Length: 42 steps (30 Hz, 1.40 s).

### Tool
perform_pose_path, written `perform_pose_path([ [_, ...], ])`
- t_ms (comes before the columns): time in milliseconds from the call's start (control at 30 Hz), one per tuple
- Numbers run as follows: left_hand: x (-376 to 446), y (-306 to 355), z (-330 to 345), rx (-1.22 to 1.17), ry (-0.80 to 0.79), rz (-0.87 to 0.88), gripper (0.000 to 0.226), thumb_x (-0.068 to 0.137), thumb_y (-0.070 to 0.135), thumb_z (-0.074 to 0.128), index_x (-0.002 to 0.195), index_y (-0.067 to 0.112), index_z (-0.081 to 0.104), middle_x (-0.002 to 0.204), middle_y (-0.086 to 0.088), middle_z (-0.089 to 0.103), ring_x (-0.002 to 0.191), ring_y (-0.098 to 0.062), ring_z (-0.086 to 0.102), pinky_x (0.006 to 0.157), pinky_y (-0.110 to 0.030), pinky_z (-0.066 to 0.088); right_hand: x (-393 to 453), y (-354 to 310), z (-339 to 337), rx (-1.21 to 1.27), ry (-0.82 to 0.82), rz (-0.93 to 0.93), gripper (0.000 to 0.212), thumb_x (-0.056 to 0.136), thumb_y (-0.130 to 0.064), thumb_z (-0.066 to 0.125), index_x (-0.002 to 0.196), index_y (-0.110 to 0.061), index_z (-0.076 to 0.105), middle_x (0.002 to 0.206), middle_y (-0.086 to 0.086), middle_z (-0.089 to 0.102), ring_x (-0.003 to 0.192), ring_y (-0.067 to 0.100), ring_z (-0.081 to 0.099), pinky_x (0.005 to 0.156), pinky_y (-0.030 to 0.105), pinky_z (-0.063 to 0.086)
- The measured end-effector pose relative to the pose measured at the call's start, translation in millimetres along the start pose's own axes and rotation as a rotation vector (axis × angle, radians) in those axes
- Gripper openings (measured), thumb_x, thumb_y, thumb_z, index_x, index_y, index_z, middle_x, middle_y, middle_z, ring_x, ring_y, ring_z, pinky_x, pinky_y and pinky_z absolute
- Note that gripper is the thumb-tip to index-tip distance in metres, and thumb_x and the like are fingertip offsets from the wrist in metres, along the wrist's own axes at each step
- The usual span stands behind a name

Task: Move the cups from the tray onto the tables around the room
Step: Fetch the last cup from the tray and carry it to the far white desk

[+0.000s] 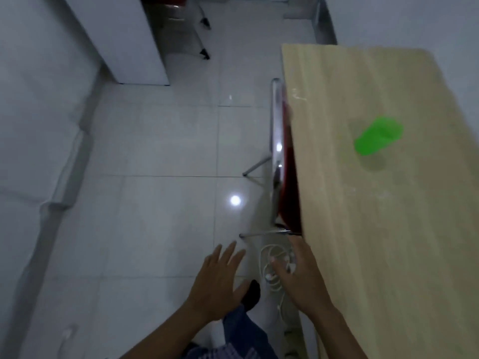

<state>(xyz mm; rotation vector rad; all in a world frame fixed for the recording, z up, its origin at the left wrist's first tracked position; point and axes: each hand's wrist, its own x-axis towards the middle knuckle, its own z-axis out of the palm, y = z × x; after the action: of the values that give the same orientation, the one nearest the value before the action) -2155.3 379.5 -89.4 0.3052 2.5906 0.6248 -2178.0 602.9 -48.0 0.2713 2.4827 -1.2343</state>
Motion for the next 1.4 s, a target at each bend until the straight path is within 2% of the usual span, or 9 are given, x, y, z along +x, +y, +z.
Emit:
perform_pose_path([
  [67, -41, -27, -13, -0.072, 0.045, -0.099, 0.074, 0.097, 0.067, 0.033, 0.159, 0.031, 0.016, 0.166, 0.008, 0.002, 0.155, -0.021, 0.006, 0.124, -0.043, 0.011, -13, -22, 25, -0.059, -0.135, -0.016, 0.081, 0.081, -0.08, 0.052, 0.149, -0.039, 0.034, 0.15, -0.015, 0.039, 0.137, 0.007, 0.039, 0.114, 0.037, 0.036],
  [133, -76, -47, -29, -0.091, 0.104, -0.164, 0.075, 0.096, 0.068, 0.034, 0.158, 0.029, 0.02, 0.166, 0.006, 0.009, 0.154, -0.021, 0.012, 0.123, -0.043, 0.015, -23, -42, 50, -0.105, -0.205, -0.067, 0.08, 0.077, -0.088, 0.045, 0.145, -0.051, 0.025, 0.148, -0.022, 0.032, 0.136, 0.001, 0.032, 0.114, 0.029, 0.029],
  [233, -123, -73, -53, -0.138, 0.203, -0.257, 0.07, 0.097, 0.064, 0.039, 0.155, 0.027, 0.031, 0.164, 0.003, 0.024, 0.15, -0.02, 0.024, 0.121, -0.042, 0.021, -36, -76, 81, -0.222, -0.286, -0.108, 0.098, 0.076, -0.091, 0.041, 0.157, -0.038, 0.021, 0.158, -0.015, 0.027, 0.142, 0.003, 0.024, 0.113, 0.024, 0.017],
  [300, -154, -88, -65, -0.203, 0.252, -0.316, 0.064, 0.098, 0.06, 0.044, 0.153, 0.027, 0.036, 0.16, 0.004, 0.034, 0.145, -0.016, 0.033, 0.118, -0.036, 0.026, -44, -102, 100, -0.269, -0.332, -0.152, 0.102, 0.077, -0.09, 0.042, 0.159, -0.033, 0.02, 0.163, -0.011, 0.024, 0.146, 0.007, 0.026, 0.114, 0.024, 0.019],
  [400, -198, -108, -73, -0.264, 0.298, -0.386, 0.061, 0.099, 0.055, 0.046, 0.152, 0.026, 0.038, 0.156, 0.007, 0.041, 0.139, -0.011, 0.041, 0.113, -0.028, 0.031, -58, -141, 128, -0.288, -0.413, -0.241, 0.099, 0.08, -0.086, 0.047, 0.159, -0.033, 0.021, 0.164, -0.01, 0.025, 0.145, 0.01, 0.033, 0.118, 0.033, 0.029],
  [567, -269, -126, -74, -0.324, 0.461, -0.524, 0.056, 0.1, 0.052, 0.047, 0.149, 0.026, 0.042, 0.153, 0.007, 0.045, 0.138, -0.012, 0.043, 0.114, -0.029, 0.032, -82, -193, 181, -0.405, -0.53, -0.398, 0.092, 0.085, -0.078, 0.05, 0.16, -0.031, 0.022, 0.163, -0.008, 0.029, 0.145, 0.009, 0.031, 0.109, 0.021, 0.023],
  [800, -346, -136, -55, -0.436, 0.65, -0.784, 0.053, 0.1, 0.05, 0.048, 0.148, 0.027, 0.045, 0.152, 0.008, 0.046, 0.138, -0.011, 0.043, 0.113, -0.027, 0.029, -108, -235, 251, -0.52, -0.788, -0.523, 0.098, 0.081, -0.081, 0.048, 0.16, -0.03, 0.021, 0.164, -0.006, 0.027, 0.145, 0.011, 0.031, 0.107, 0.022, 0.023],
  [1133, -407, -109, -21, -0.576, 0.857, -1.22, 0.051, 0.101, 0.047, 0.049, 0.147, 0.024, 0.046, 0.152, 0.006, 0.046, 0.138, -0.012, 0.043, 0.116, -0.032, 0.032, -129, -270, 327, -0.691, -1.143, -0.743, 0.101, 0.079, -0.083, 0.047, 0.161, -0.03, 0.022, 0.163, -0.006, 0.029, 0.146, 0.012, 0.03, 0.112, 0.026, 0.022],
  [1400, -407, -73, 0, -0.634, 0.979, -1.493, 0.049, 0.101, 0.043, 0.051, 0.146, 0.024, 0.048, 0.153, 0.004, 0.046, 0.14, -0.013, 0.042, 0.117, -0.029, 0.027, -132, -285, 357, -0.788, -1.313, -0.871, 0.096, 0.081, -0.082, 0.048, 0.16, -0.032, 0.024, 0.163, -0.004, 0.029, 0.147, 0.015, 0.032, 0.114, 0.03, 0.025],
])
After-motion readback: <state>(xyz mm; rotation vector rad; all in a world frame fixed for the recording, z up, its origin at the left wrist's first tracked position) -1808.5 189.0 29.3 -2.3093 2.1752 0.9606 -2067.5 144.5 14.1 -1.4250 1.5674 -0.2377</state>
